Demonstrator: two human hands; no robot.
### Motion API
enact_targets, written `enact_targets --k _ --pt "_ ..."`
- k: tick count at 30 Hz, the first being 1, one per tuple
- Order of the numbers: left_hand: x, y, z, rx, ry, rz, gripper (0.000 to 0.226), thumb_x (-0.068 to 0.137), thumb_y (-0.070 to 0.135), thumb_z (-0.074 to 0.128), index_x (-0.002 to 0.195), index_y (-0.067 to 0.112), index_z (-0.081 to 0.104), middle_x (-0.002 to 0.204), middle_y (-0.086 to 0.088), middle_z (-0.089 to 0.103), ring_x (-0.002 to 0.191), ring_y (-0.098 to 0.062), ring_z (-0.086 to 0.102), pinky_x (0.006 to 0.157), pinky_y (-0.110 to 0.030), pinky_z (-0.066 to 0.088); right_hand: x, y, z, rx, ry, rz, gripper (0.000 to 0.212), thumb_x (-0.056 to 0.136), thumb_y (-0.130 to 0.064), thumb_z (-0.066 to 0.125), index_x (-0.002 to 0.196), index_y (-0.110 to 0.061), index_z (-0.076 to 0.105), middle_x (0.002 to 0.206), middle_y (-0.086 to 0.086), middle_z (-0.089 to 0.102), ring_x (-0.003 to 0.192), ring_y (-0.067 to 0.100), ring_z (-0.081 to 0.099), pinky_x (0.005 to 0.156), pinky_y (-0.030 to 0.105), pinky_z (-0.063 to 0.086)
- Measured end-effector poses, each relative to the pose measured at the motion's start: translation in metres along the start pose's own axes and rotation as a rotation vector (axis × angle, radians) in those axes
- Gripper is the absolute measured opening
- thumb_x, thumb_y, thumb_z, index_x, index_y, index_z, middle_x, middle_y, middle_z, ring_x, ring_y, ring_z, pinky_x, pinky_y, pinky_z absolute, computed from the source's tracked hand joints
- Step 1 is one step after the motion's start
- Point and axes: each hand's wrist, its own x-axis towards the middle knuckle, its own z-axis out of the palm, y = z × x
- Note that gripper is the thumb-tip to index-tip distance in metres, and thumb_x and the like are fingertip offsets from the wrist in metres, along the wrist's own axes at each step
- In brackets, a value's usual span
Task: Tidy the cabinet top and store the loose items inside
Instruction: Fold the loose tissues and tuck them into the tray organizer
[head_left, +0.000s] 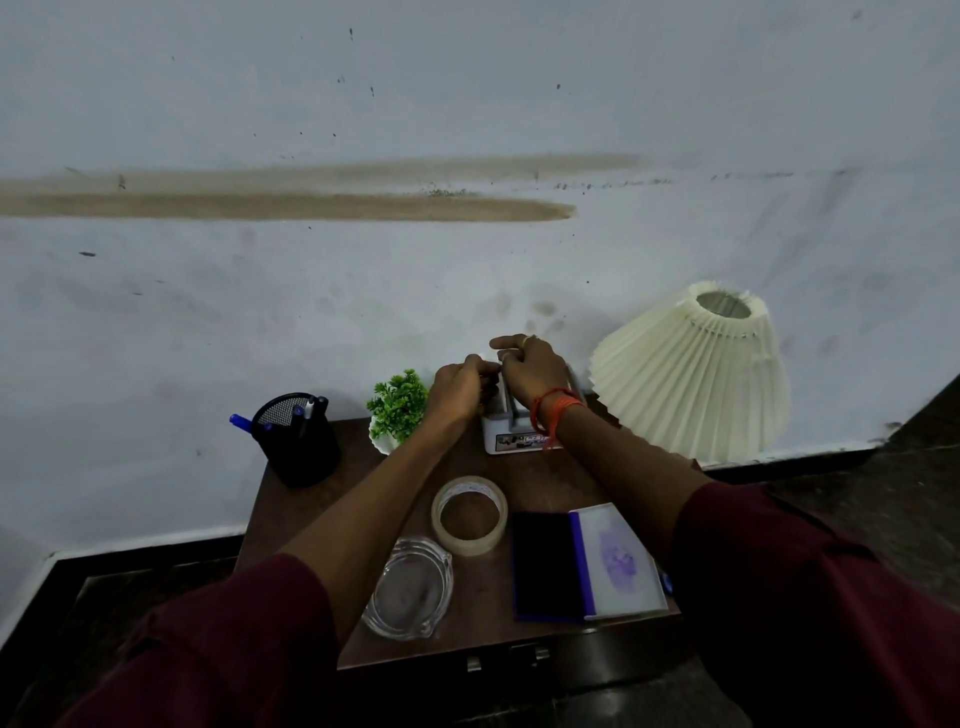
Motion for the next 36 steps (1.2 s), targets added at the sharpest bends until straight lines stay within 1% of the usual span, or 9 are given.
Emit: enact_targets --k 4,7,11,13,17,22,26,32,36 --pt "0.000 0.000 0.000 -0.009 0.015 -0.012 0.035 0.094 0.025 0.039 0.084 0.014 0.071 0.104 -0.019 0.071 0.101 -0.036 0.066 0.091 -0.048 0.053 0.002 0.003 0.003 0.069 0.002 0.036 0.032 0.088 -0.008 0.046 0.106 -0.021 0.070 0.110 0.005 0.071 0.082 0.017 0.060 0.076 0.023 0.045" --pt "-0.001 -0.002 -0.001 -0.035 0.010 -0.022 0.036 0.097 0.023 0.039 0.096 0.005 0.070 0.104 -0.018 0.069 0.095 -0.032 0.066 0.091 -0.044 0.052 0.000 0.008 0.001 0.102 -0.010 0.055 0.032 0.088 -0.009 0.048 0.107 -0.020 0.070 0.106 0.003 0.070 0.084 0.017 0.064 0.073 0.019 0.045" --pt "-0.007 -0.002 -0.001 -0.103 0.003 -0.048 0.039 0.098 0.022 0.040 0.110 -0.004 0.066 0.103 -0.019 0.066 0.086 -0.027 0.064 0.079 -0.033 0.054 -0.007 0.013 0.001 0.116 -0.007 0.082 0.031 0.086 -0.008 0.049 0.107 -0.018 0.070 0.090 0.005 0.070 0.062 0.011 0.057 0.051 0.009 0.041" --pt "-0.012 -0.001 -0.001 -0.117 0.007 -0.050 0.039 0.098 0.020 0.040 0.112 -0.006 0.064 0.100 -0.019 0.065 0.079 -0.022 0.063 0.073 -0.029 0.053 -0.013 0.012 -0.001 0.145 -0.014 0.101 0.031 0.086 -0.006 0.048 0.105 -0.017 0.070 0.091 0.008 0.071 0.065 0.013 0.060 0.056 0.016 0.045" --pt "-0.026 0.001 -0.005 -0.149 0.016 -0.057 0.037 0.098 0.018 0.040 0.110 -0.008 0.064 0.097 -0.018 0.063 0.075 -0.020 0.061 0.068 -0.026 0.052 -0.024 0.011 -0.002 0.184 -0.014 0.120 0.031 0.085 -0.004 0.048 0.102 -0.014 0.071 0.100 0.011 0.072 0.091 0.024 0.068 0.084 0.034 0.055" --pt "-0.050 -0.006 -0.016 -0.175 0.030 -0.099 0.034 0.097 0.020 0.038 0.096 0.001 0.066 0.089 -0.014 0.065 0.077 -0.018 0.061 0.069 -0.027 0.050 -0.038 0.024 0.003 0.241 -0.018 0.197 0.028 0.076 -0.012 0.050 0.077 -0.030 0.071 0.093 0.009 0.074 0.088 0.026 0.070 0.083 0.045 0.056" --pt "-0.080 -0.022 -0.023 -0.229 0.042 -0.171 0.032 0.098 0.019 0.037 0.083 0.007 0.064 0.083 -0.008 0.065 0.076 -0.017 0.061 0.069 -0.027 0.049 -0.079 0.023 0.003 0.359 -0.076 0.272 0.026 0.085 -0.005 0.049 0.085 -0.024 0.068 0.086 0.008 0.069 0.070 0.019 0.065 0.073 0.038 0.054" --pt "-0.132 -0.059 -0.028 -0.304 0.076 -0.270 0.033 0.098 0.023 0.039 0.092 0.005 0.065 0.083 -0.008 0.068 0.075 -0.017 0.064 0.065 -0.025 0.050 -0.149 0.036 0.007 0.423 -0.080 0.323 0.020 0.084 -0.011 0.059 0.081 -0.029 0.068 0.095 0.007 0.073 0.087 0.021 0.070 0.080 0.036 0.057" --pt "-0.168 -0.078 -0.027 -0.307 0.066 -0.317 0.036 0.098 0.022 0.035 0.103 0.001 0.063 0.104 -0.014 0.068 0.073 -0.013 0.068 0.068 -0.024 0.050 -0.189 0.038 0.000 0.607 -0.100 0.372 0.022 0.090 -0.001 0.055 0.088 -0.020 0.065 0.089 0.008 0.068 0.077 0.014 0.064 0.065 0.023 0.050"
